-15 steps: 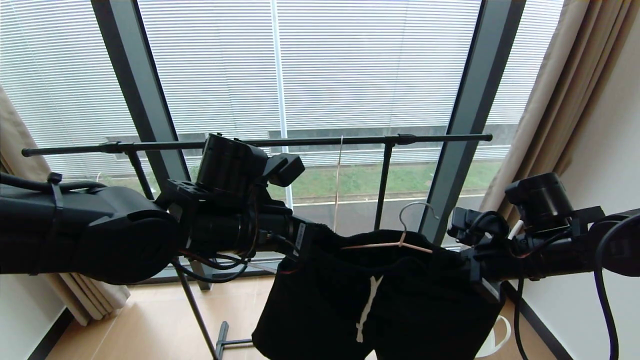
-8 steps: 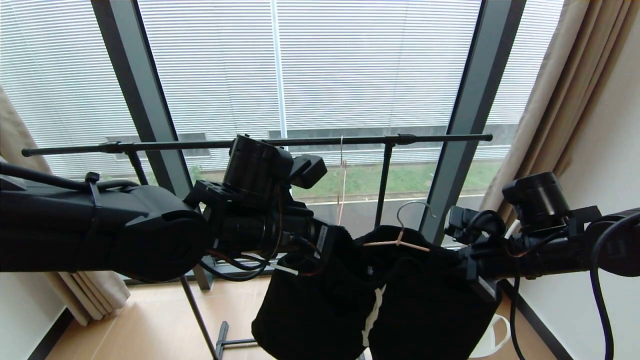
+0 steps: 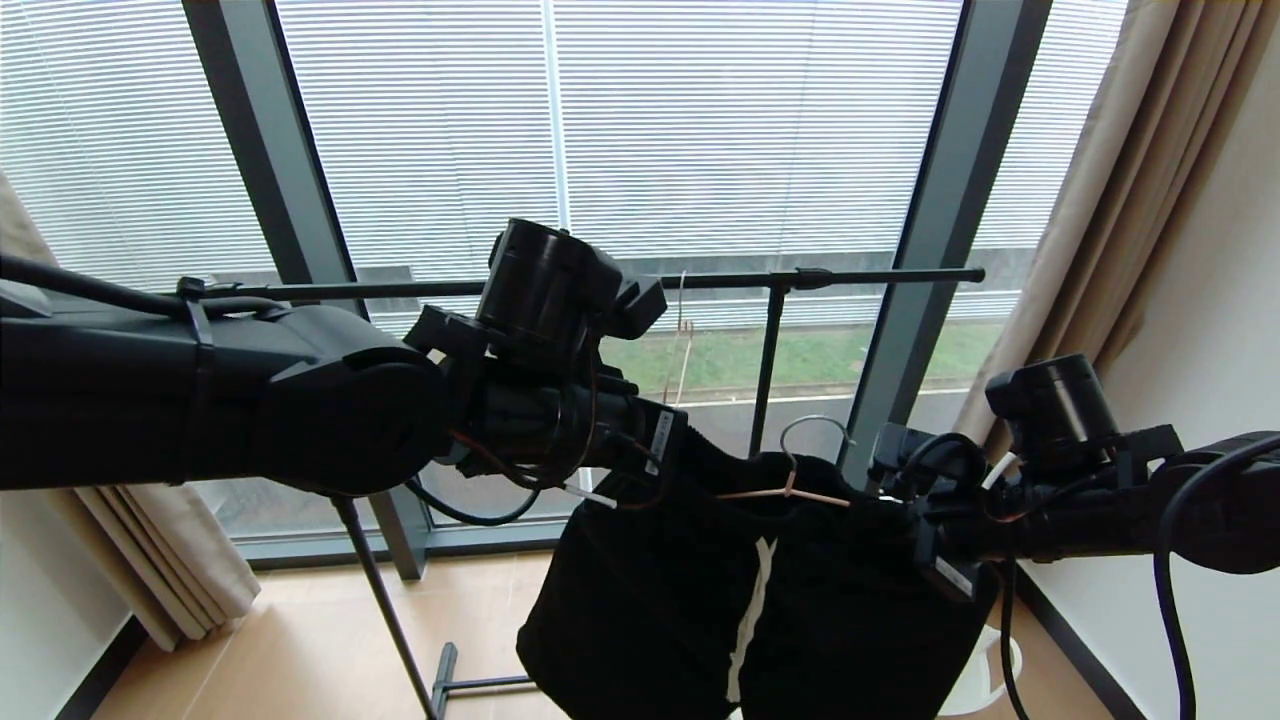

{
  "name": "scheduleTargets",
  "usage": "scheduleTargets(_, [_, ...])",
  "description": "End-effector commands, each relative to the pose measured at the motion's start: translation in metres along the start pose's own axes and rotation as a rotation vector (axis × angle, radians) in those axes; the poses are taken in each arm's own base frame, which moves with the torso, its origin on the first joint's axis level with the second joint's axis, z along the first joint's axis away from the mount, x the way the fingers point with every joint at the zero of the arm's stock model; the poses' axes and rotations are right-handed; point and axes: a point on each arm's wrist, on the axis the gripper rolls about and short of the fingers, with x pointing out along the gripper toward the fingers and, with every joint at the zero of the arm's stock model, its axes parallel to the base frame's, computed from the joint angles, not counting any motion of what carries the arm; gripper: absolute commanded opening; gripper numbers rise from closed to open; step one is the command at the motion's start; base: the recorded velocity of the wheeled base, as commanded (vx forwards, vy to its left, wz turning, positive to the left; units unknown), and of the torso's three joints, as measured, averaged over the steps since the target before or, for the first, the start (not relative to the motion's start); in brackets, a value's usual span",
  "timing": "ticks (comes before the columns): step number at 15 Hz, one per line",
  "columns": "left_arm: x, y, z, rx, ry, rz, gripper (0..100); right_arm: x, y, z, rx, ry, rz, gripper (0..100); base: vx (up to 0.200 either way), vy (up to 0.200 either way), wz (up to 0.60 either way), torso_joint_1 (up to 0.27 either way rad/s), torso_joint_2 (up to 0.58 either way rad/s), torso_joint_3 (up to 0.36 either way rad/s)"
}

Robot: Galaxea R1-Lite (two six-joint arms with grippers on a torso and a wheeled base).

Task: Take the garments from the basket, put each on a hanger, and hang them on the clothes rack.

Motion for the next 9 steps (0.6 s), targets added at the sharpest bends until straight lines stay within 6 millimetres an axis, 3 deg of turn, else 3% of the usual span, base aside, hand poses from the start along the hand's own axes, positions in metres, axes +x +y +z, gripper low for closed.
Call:
scheduleTargets(1, [0.008,0.001,-0.003,-0.002,0.015,0.012,0,0.0,0.003,0.0,-0.008,0.0,-0.003,0,0.0,0.0,0.0,0.0,0.0,0.0])
scheduleTargets(9, [0.032,-0.003,0.007,-0.058,0.083,0.146,0,-0.011,0.018,0.008,-0.034,-0.054,-0.01,0,0.0,0.0,0.0,0.0,0.0,0.0])
